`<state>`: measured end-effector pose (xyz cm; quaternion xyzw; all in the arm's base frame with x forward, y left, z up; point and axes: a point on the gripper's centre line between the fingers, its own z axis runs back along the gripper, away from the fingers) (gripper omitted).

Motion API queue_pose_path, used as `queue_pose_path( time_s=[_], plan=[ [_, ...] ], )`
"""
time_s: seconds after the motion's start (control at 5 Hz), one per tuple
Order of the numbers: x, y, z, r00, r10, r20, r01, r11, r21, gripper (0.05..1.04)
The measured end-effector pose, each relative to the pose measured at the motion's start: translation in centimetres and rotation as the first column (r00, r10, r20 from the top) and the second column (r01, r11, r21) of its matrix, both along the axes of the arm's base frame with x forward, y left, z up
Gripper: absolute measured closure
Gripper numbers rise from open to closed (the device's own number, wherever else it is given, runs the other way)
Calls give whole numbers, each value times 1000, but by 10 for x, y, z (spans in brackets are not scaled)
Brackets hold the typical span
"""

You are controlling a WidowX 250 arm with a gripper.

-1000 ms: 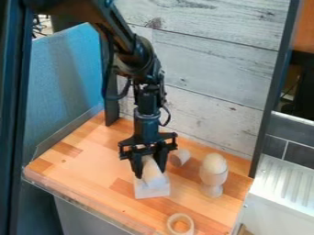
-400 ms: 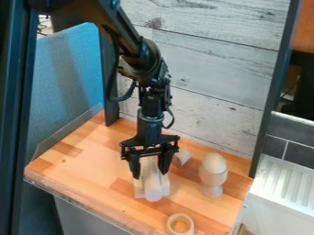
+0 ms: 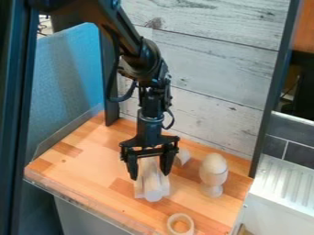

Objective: Move the block to slunt on the right

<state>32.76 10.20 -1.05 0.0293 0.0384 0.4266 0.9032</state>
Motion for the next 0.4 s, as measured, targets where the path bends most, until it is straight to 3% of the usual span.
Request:
queue_pose_path(
  time_s=[0.2, 0.4],
  plan=[
    [-3, -2, 6, 1000, 3, 10, -3, 1000, -31, 84],
    [-5, 13, 37, 991, 57, 118, -53, 998, -31, 84]
  ],
)
